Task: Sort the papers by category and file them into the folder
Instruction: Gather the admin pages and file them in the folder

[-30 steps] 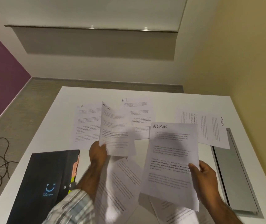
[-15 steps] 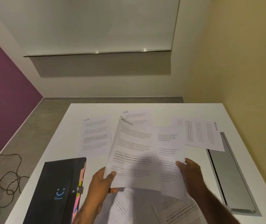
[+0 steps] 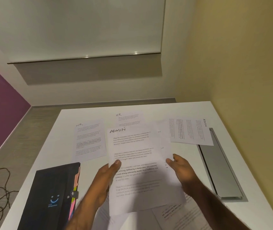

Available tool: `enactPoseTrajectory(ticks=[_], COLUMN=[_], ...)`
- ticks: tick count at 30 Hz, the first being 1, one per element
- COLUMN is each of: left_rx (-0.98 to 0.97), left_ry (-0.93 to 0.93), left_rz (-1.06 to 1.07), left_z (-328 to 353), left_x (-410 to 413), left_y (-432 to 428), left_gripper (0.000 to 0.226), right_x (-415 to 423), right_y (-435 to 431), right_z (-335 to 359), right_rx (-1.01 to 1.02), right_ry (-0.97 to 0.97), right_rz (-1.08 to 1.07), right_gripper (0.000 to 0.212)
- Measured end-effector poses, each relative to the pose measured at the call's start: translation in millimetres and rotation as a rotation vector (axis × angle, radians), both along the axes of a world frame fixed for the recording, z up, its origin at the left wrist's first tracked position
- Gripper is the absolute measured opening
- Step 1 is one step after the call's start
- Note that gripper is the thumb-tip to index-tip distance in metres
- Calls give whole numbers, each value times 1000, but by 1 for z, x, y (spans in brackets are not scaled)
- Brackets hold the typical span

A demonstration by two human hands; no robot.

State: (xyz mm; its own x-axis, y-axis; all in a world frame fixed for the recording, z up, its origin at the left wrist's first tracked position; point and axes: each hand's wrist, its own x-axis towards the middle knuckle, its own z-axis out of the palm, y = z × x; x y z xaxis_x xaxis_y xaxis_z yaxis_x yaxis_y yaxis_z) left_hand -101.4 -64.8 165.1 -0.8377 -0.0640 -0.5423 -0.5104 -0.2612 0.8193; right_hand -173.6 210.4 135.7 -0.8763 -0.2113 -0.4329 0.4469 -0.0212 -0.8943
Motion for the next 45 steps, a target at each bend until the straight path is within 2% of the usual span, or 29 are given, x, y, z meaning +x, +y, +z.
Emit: enactPoseTrajectory(ticks=[2, 5, 8, 10, 16, 20, 25, 28, 32, 36, 40, 43, 45], left_rx=[62, -46, -162, -221, -319, -322, -381, -410, -480, -470, -551, -608, -595], left_ry=[34, 96, 172, 213, 249, 253, 144, 122, 229, 267, 198, 196, 188], left_rz=[-18, -66, -33, 16, 69, 70, 33, 40, 64, 10, -83, -60, -3], left_z=[-7, -18, -24, -24, -37, -55, -83, -99, -98, -102, -114, -110, -105], left_x=[-6, -13, -14, -14, -18, -22, -24, -25, -36, -46, -55, -72, -83], left_y=[4, 14, 28, 36, 46, 44, 51, 54, 57, 53, 52, 45, 33], left_gripper=[36, 35, 34, 30, 19, 25, 22, 17, 22, 32, 19, 11, 8], right_x=[0, -3, -9, -12, -8, -7, 1, 5, -6, -19, -23, -35, -53], right_y=[-4, -8, -12, -12, -19, -22, -20, -21, -22, -16, -13, -9, -4], right_z=[0, 2, 7, 8, 0, -15, -36, -54, -62, -56, -66, -76, -87], right_rx=[17, 95, 67, 135, 189, 344, 562, 651, 600, 547, 571, 539, 558], right_ry=[-6, 80, 107, 151, 189, 194, 351, 400, 320, 438, 485, 440, 370], right_rz=[-20, 48, 158, 194, 57, 22, 191, 146, -23, 54, 108, 51, -33], right_gripper=[40, 49, 38, 36, 17, 19, 33, 24, 18, 29, 25, 52, 45])
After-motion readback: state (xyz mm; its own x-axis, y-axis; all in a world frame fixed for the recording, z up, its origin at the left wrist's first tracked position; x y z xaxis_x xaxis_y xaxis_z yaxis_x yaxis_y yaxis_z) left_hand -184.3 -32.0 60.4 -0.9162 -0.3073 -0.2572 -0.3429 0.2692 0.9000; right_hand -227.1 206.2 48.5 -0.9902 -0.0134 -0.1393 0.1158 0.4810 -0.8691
